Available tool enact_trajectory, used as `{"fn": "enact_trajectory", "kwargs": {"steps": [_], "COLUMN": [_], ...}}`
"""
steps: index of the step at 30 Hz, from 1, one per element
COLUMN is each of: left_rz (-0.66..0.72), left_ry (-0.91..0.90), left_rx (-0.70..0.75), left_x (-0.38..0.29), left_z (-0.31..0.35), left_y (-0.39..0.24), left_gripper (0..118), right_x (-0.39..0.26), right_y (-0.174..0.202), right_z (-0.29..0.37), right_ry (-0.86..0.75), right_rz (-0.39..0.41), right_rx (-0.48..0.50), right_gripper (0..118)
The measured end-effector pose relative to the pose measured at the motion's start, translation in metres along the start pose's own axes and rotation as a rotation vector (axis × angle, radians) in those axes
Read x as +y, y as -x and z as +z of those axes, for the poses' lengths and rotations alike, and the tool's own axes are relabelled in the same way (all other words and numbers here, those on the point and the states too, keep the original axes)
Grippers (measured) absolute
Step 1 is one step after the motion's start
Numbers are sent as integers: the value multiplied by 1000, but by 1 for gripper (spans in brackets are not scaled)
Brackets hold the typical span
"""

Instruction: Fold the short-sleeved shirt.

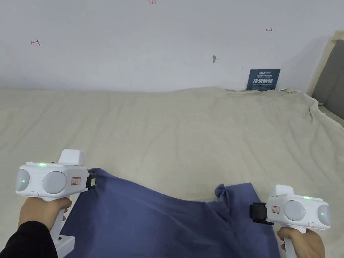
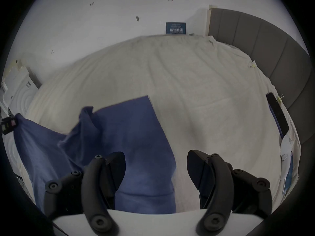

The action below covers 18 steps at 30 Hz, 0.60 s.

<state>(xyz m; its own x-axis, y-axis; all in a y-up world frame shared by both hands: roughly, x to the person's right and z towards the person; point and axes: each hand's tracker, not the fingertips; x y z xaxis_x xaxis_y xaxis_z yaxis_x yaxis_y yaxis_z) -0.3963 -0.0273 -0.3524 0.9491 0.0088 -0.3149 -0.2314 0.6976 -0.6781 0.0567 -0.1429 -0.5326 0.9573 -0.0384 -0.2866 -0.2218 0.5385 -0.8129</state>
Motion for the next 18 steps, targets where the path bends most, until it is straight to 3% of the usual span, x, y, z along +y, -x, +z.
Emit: {"fn": "enact_trajectory", "kwargs": {"steps": [2, 4, 7, 9, 13, 18], "left_rz": [1, 6, 7, 11, 46, 82], "left_ry": [0, 0, 7, 12, 10, -12], "left_rx": [1, -1, 3, 5, 10, 25], "left_x": [-1, -3, -4, -6, -11, -13], "left_z": [3, 4, -4, -4, 0, 20], "left_y": [-1, -1, 4, 5, 8, 17], "left_gripper": [0, 0, 0, 0, 0, 0], "right_x": [0, -3, -12, -12, -12, -6], "right_y": [-1, 2, 12, 10, 1, -9], "right_z": [-16, -22, -7, -7, 3, 64], "right_ry": [50, 84, 68, 85, 8, -146], "right_rz": [4, 9, -1, 72, 74, 51], "right_rx": [-38, -42, -17, -9, -12, 69], "right_gripper": [78, 70, 42, 1, 1, 1]}}
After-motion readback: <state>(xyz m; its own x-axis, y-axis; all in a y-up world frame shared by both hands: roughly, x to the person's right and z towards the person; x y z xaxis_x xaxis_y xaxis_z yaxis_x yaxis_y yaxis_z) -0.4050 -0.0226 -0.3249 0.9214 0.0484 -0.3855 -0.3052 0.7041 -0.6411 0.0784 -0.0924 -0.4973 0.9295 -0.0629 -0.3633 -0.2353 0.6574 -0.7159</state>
